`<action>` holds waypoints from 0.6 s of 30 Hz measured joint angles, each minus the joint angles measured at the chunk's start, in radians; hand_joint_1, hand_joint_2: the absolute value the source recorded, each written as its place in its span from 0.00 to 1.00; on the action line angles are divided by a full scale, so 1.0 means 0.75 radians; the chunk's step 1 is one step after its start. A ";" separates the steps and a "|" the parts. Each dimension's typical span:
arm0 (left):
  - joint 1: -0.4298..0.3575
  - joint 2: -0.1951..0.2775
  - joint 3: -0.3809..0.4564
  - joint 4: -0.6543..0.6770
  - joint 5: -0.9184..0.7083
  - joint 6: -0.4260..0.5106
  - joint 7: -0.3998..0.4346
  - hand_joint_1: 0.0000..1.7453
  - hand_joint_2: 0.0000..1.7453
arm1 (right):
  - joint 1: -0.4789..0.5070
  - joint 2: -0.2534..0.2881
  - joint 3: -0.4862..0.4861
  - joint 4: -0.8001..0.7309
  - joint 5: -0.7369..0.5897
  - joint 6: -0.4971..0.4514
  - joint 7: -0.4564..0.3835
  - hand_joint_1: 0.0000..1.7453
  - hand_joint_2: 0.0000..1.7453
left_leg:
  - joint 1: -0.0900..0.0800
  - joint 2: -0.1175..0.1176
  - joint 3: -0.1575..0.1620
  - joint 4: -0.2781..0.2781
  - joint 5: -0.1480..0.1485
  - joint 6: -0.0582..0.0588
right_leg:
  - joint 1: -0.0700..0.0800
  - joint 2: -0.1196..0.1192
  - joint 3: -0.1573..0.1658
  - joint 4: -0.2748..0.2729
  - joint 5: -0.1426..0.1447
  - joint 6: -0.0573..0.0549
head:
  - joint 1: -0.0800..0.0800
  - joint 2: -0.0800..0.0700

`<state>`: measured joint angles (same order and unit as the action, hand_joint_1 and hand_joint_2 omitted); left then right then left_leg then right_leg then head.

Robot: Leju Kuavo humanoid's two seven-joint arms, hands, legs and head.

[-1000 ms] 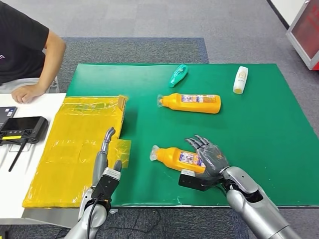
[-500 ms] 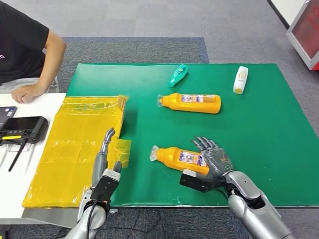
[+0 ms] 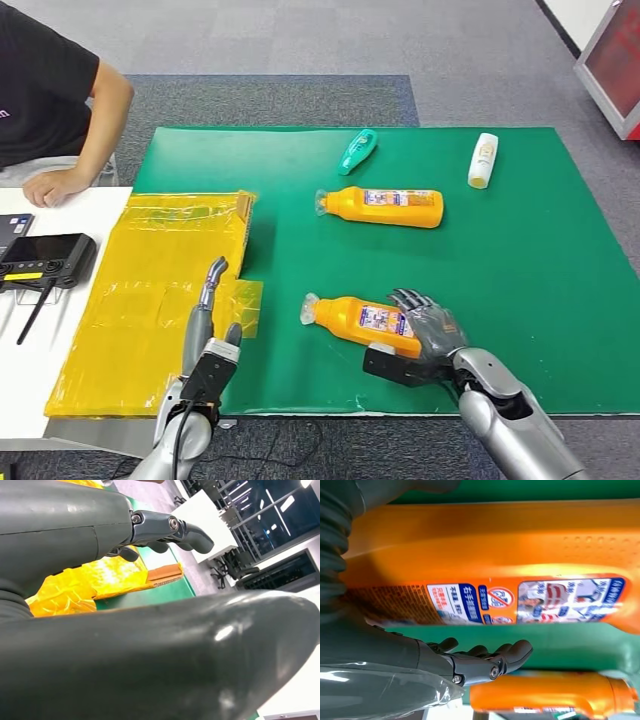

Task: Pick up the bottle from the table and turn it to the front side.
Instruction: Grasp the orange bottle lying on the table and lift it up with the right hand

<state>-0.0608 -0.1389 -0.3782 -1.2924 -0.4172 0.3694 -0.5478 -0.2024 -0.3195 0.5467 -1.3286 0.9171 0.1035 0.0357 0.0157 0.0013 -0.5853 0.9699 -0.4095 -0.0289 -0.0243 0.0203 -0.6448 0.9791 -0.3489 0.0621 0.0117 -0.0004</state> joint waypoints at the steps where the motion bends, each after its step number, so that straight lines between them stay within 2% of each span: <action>1: -0.001 0.000 0.000 0.000 0.003 0.002 -0.002 0.00 0.00 | -0.008 0.000 0.001 0.012 -0.011 0.007 0.000 0.00 1.00 | 0.000 0.000 0.000 0.000 0.000 0.000 | 0.000 0.000 0.000 0.000 0.000 0.000 | 0.000 0.000; 18: -0.023 0.002 0.000 0.019 0.025 0.013 -0.011 0.00 0.00 | -0.104 0.033 0.012 0.163 -0.056 0.025 0.007 0.00 1.00 | 0.000 0.001 0.004 0.000 0.000 -0.001 | 0.000 0.001 0.002 0.000 0.001 -0.002 | 0.000 0.000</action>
<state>-0.0783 -0.1374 -0.3780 -1.2784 -0.3987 0.3793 -0.5558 -0.2802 -0.2951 0.5559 -1.2063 0.8754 0.1226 0.0412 0.0157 0.0020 -0.5823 0.9699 -0.4094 -0.0295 -0.0242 0.0208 -0.6433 0.9789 -0.3479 0.0609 0.0116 -0.0004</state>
